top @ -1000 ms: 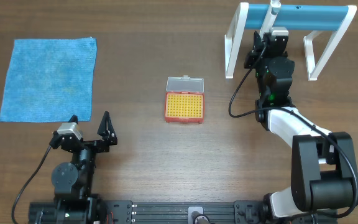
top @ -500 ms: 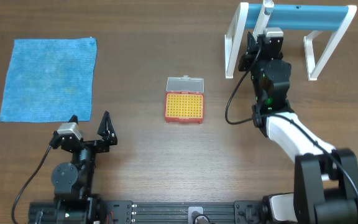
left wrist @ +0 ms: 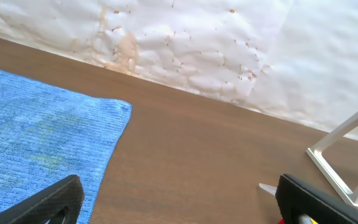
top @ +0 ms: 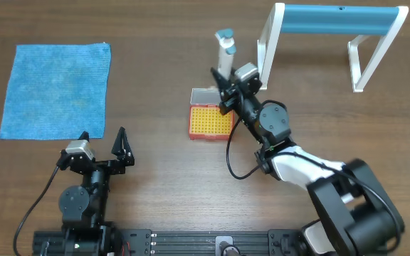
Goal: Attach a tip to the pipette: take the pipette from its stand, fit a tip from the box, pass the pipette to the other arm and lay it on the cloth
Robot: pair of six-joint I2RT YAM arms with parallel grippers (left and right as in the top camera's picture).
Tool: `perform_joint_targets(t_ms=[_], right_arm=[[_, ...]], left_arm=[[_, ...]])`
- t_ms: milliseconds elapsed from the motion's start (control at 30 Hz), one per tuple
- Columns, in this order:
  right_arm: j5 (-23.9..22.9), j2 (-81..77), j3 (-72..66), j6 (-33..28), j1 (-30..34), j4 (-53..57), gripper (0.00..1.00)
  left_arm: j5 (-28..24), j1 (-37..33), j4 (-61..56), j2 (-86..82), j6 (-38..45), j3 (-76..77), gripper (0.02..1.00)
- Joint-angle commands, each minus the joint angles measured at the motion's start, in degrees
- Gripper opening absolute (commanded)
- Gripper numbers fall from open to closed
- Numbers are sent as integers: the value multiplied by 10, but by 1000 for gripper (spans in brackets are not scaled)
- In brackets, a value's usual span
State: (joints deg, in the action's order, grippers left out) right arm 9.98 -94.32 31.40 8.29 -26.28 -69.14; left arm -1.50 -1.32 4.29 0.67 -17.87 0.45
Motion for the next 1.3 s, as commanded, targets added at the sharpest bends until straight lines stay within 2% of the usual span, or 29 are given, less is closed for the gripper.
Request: perform_joint_targets(t_ms=[33, 300, 667, 967, 1133, 1300], right_arm=[[103, -25, -7, 0, -7, -22, 82], [103, -26, -94, 1, -20, -144, 80], [103, -26, -121, 26, -39, -147, 82], [102, -92, -34, 26, -39, -147, 82], [73, -134, -12, 26, -39, -147, 84], [71, -140, -11, 26, -39, -147, 84]], left_arm=[[4, -2, 3, -3, 10, -1, 996], [4, -2, 3, -3, 10, -1, 996], [4, -2, 3, -3, 10, -1, 996], [4, -2, 3, -3, 10, -1, 996], [4, -2, 3, -3, 10, -1, 996], [4, -2, 3, -3, 10, -1, 996]])
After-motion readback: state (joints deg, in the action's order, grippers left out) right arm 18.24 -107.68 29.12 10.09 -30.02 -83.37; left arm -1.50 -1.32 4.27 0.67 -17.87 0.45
